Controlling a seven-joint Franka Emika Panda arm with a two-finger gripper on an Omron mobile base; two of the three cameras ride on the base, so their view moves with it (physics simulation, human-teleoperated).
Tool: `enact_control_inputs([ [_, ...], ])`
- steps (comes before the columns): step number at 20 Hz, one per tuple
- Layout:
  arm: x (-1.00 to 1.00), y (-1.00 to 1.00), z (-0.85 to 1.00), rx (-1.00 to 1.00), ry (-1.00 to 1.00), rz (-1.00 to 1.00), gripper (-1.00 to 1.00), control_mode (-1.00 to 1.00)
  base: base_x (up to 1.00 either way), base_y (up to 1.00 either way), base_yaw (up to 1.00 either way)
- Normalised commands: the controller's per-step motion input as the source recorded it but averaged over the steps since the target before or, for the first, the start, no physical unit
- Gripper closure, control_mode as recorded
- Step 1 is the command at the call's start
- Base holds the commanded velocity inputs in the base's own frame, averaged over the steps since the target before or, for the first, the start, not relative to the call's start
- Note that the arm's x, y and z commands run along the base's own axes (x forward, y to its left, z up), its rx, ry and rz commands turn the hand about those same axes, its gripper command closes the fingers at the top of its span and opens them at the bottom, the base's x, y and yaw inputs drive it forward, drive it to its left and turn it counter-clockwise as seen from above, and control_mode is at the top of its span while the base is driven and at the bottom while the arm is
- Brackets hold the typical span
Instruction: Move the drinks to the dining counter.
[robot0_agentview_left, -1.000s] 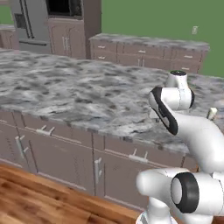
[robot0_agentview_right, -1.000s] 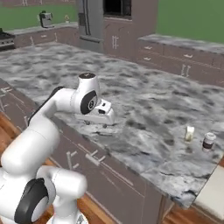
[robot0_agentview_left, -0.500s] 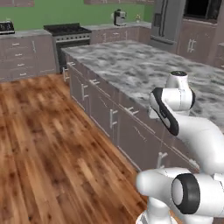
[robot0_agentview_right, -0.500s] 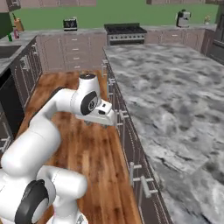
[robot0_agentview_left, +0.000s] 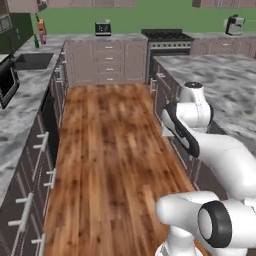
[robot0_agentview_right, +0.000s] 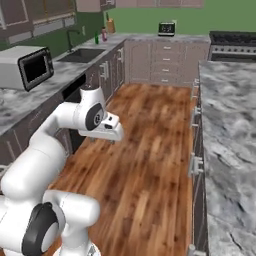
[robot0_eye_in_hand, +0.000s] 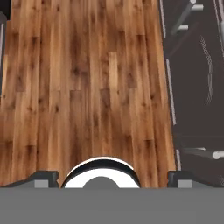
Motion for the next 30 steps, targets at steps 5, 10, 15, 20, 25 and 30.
enact_control_inputs([
  [5,0.00,0.00,0.00,0.00,0.00,0.00,-1.00,1.00,1.00,-0.03,0.11],
  [10,0.00,0.00,0.00,0.00,0.00,0.00,-1.00,1.00,1.00,-0.14,0.00],
  [15,0.00,0.00,0.00,0.00,0.00,0.00,-1.00,1.00,1.00,-0.05,0.00],
  [20,0.00,0.00,0.00,0.00,0.00,0.00,-1.00,1.00,1.00,-0.05,-0.01],
  [25,0.00,0.00,0.00,0.00,0.00,0.00,-1.00,1.00,1.00,-0.01,-0.01],
  [30,0.00,0.00,0.00,0.00,0.00,0.00,-1.00,1.00,1.00,0.00,0.00],
])
